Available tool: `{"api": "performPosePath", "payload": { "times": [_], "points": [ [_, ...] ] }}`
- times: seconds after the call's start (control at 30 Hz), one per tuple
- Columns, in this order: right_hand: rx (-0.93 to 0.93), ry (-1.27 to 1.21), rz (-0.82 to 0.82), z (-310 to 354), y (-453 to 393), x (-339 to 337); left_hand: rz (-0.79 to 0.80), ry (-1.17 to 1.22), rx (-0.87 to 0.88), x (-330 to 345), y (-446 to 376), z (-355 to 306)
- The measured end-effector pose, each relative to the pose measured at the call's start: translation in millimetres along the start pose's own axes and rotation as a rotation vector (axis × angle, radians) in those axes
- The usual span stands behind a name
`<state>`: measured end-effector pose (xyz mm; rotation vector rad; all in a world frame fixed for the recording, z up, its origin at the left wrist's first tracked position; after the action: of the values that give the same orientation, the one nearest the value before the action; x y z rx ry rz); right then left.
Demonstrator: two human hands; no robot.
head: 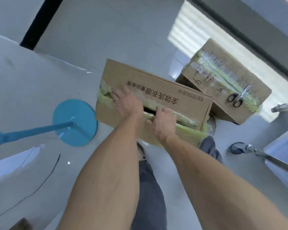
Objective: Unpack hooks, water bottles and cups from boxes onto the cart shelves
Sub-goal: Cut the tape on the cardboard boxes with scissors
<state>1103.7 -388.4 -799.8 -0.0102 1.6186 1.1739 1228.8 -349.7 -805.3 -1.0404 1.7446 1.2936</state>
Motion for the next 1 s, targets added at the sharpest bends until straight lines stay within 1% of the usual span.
{"api": "performPosePath", "payload": {
  "times": [0.03, 0.1, 0.17, 0.2, 0.3, 0.43, 0.5, 0.53, 0.63, 0.67, 0.77, 0.83, 0.87, 0.93, 1.0],
  "points": [
    [0.014, 0.056, -0.023, 10.5, 3.4, 2.4, 0.008, -0.008, 0.013, -5.8, 1.0, 20.4],
    [0.007, 0.096, -0.039, 30.9, 8.9, 5.0, -0.008, -0.022, 0.095, -18.8, 3.9, 52.5],
    [-0.014, 0.049, -0.044, 51.8, 18.0, 2.8, -0.089, 0.012, 0.162, -34.8, 6.1, 75.6],
    [-0.014, 0.024, -0.071, 63.0, 24.0, 0.3, -0.138, 0.043, 0.17, -44.4, 5.3, 83.4],
    [-0.005, 0.027, -0.226, 99.3, 44.8, -15.5, -0.223, 0.112, 0.199, -79.5, -2.8, 97.4],
    [0.043, 0.046, -0.391, 132.6, 54.5, -64.1, -0.314, 0.153, 0.292, -133.7, -22.5, 97.7],
    [0.045, 0.005, -0.465, 141.8, 52.1, -96.3, -0.356, 0.174, 0.243, -158.6, -29.0, 98.8],
    [0.043, -0.032, -0.5, 146.8, 50.9, -112.8, -0.378, 0.193, 0.175, -169.1, -30.7, 101.8],
    [0.079, -0.136, -0.558, 157.0, 59.6, -151.3, -0.338, 0.269, -0.018, -186.8, -28.0, 111.2],
    [0.089, -0.183, -0.567, 162.9, 64.3, -159.6, -0.304, 0.26, -0.045, -189.5, -23.4, 114.3],
    [0.069, -0.323, -0.57, 186.3, 81.5, -172.7, -0.217, 0.223, -0.051, -195.1, -10.6, 115.3],
    [0.061, -0.41, -0.58, 195.7, 92.2, -179.8, -0.194, 0.236, -0.079, -195.9, -1.8, 109.0],
    [0.062, -0.44, -0.585, 198.3, 96.4, -184.8, -0.196, 0.253, -0.122, -196.6, 0.4, 107.4],
    [0.044, -0.457, -0.594, 203.8, 102.4, -195.2, -0.195, 0.289, -0.194, -203.2, 3.2, 107.9],
    [-0.034, -0.455, -0.563, 214.4, 109.6, -206.5, -0.128, 0.319, -0.201, -214.4, 3.6, 116.2]
  ]
}}
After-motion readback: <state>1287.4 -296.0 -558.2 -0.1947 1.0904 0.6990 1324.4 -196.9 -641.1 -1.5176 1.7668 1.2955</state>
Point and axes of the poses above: each hand's wrist, its own y-axis away from the middle knuckle, its own x-axis out of the palm, z = x × y, the point moved 1 cm from there along -y, towards the middle knuckle, and after that the axes turned 15 degrees about y, right-handed, at the moved point
